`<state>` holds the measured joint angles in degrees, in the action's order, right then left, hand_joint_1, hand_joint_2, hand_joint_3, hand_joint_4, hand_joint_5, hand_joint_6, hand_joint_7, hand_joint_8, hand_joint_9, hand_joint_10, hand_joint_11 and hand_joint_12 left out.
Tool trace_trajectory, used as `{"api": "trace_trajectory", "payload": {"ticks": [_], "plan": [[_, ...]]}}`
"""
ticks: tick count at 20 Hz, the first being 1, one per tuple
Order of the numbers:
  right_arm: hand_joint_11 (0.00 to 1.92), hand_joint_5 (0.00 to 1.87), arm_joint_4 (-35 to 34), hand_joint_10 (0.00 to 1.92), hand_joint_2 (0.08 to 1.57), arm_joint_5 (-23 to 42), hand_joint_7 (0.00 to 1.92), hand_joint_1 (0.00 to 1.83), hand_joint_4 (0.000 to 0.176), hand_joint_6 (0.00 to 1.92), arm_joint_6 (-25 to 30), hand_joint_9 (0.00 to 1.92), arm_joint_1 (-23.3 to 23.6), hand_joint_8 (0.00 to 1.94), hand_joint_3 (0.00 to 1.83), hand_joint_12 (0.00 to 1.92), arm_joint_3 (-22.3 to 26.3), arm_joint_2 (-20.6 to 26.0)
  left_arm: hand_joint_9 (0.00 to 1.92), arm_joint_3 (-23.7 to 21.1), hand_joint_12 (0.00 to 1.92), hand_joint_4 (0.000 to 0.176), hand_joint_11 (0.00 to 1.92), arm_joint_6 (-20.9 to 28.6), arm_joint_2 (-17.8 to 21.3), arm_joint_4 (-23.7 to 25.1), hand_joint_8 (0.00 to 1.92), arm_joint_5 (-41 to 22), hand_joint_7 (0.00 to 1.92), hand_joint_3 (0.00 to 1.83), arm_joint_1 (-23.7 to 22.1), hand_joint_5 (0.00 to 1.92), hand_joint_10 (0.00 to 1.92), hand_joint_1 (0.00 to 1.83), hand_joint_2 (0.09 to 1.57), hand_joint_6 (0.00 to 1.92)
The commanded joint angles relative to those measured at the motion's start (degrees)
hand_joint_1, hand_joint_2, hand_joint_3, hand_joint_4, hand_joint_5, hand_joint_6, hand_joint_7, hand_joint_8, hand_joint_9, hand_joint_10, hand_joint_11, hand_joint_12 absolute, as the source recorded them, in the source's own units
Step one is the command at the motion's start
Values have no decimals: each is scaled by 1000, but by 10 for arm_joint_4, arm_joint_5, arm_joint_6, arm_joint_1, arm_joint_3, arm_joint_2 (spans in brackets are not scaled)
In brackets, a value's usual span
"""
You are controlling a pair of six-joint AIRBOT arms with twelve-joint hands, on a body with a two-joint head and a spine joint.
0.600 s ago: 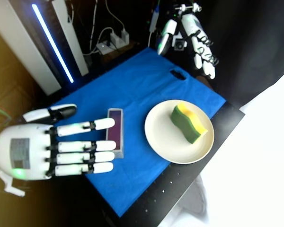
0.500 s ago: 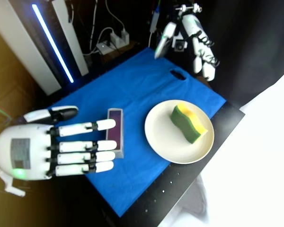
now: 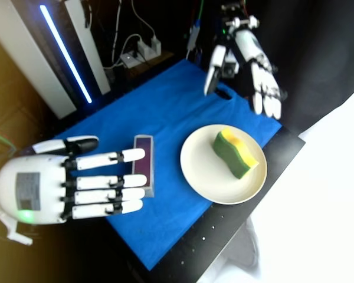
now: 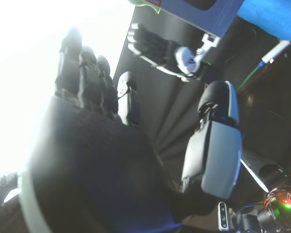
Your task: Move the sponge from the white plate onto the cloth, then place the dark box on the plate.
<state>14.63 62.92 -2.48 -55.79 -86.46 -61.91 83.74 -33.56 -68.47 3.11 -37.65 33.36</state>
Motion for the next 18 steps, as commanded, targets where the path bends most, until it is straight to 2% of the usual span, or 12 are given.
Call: {"api": "trace_trajectory", "payload": {"ticks": [1,3,4,9,10,11,12,14,15,16,17,18], "plan": [[0,213,-28,1,896,62,125,816,170,1,5,82,10,1,0,284,-5,-2,178,10,494,97,0,3,-5,-12,4,-48,177,0,-10,240,10,773,993,4],[0,213,-27,1,896,62,125,815,170,1,6,82,10,1,0,279,-8,-5,180,31,499,97,0,3,-26,-19,4,-37,179,0,-23,241,10,777,992,4],[0,213,-22,1,896,58,125,815,170,0,6,82,10,1,0,275,-12,-8,182,110,503,97,0,0,-91,-45,3,32,180,0,-38,242,7,778,992,3],[0,213,-21,1,897,58,126,815,170,0,7,82,10,1,0,274,-13,-8,182,129,504,97,0,-1,-111,-55,2,56,180,0,-28,242,6,778,991,2],[0,217,-21,0,903,58,138,790,172,0,7,100,10,0,0,369,-13,-8,287,130,667,114,0,-1,-112,-55,9,60,260,0,-24,290,23,806,1002,6],[0,222,-20,2,903,57,144,797,175,0,7,118,10,0,0,436,-13,-8,306,129,662,135,0,-1,-112,-54,4,61,274,1,-22,297,16,758,1010,3],[0,247,-20,3,924,56,170,793,141,5,7,129,10,5,4,424,-13,-8,632,127,1065,62,290,-1,-111,-54,1,63,340,0,-18,390,84,872,995,1],[30,266,-20,1,939,54,187,803,112,1,7,164,10,0,1,395,-13,-9,844,124,1219,59,314,-1,-109,-53,1,63,379,0,-13,422,90,907,995,0],[35,272,-20,2,944,54,193,789,106,2,7,175,10,2,1,387,-14,-9,951,123,1196,74,216,-1,-109,-53,0,64,391,0,-12,424,76,914,993,0],[24,274,-20,0,952,54,192,791,119,2,7,171,10,1,4,382,-14,-10,987,123,1232,76,192,-1,-109,-52,0,66,404,0,-11,418,66,929,992,0],[24,263,-20,0,963,53,181,790,123,0,7,160,10,0,8,383,-14,-10,986,123,1220,85,129,-1,-109,-50,0,68,407,0,-11,415,58,934,990,0],[19,262,-20,0,971,53,177,824,126,0,7,153,10,0,9,385,-14,-10,678,123,915,83,25,-1,-110,-50,3,70,397,0,-10,424,11,936,985,4]]}}
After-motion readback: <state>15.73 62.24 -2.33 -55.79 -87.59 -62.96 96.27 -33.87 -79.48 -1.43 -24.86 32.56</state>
